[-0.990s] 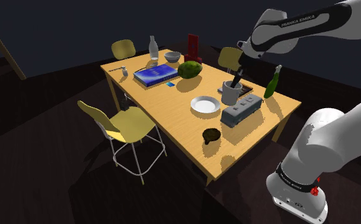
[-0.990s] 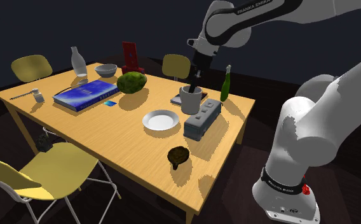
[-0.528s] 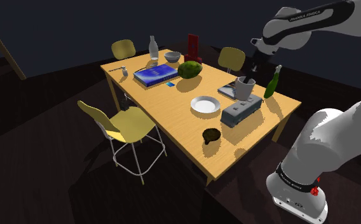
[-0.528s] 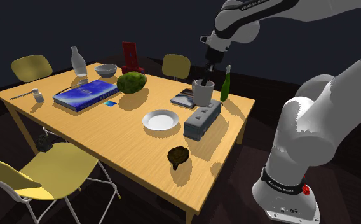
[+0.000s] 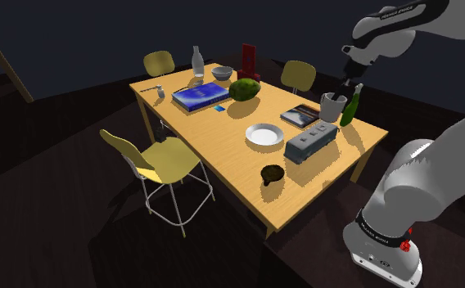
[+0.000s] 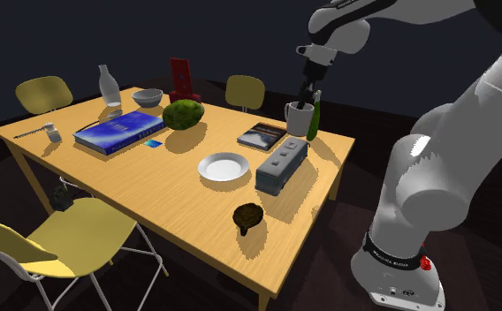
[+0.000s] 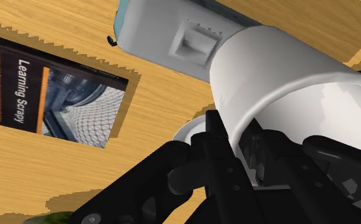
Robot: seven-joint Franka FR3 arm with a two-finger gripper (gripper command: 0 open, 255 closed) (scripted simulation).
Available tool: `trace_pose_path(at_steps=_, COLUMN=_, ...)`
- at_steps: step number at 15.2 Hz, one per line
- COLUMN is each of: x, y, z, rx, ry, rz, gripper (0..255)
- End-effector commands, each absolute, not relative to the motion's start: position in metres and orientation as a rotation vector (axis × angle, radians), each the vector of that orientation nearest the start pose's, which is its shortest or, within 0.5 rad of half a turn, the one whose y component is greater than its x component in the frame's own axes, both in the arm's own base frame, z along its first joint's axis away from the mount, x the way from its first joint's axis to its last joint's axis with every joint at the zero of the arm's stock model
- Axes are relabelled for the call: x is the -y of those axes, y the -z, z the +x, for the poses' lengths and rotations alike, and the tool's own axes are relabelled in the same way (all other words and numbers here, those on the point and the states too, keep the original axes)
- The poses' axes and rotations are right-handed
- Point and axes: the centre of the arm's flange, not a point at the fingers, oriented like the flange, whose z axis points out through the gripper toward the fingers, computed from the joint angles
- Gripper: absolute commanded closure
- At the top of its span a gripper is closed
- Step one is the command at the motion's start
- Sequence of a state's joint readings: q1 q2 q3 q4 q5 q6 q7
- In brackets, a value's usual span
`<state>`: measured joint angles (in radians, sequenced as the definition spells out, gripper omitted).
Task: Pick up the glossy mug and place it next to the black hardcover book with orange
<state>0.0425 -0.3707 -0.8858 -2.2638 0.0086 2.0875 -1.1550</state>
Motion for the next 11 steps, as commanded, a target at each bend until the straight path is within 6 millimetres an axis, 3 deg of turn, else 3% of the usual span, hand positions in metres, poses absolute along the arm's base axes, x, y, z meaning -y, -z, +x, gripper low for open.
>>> trace_pose_path(at_steps=1, x=0.397, y=-0.459, z=0.296, rx=0.501, ry=0.421, rz=-2.962, gripper=255)
trace_pose_path(at_steps=11, x=0.524, y=-0.460, z=0.257, rx=0.501, ry=0.421, rz=-2.962, gripper=255)
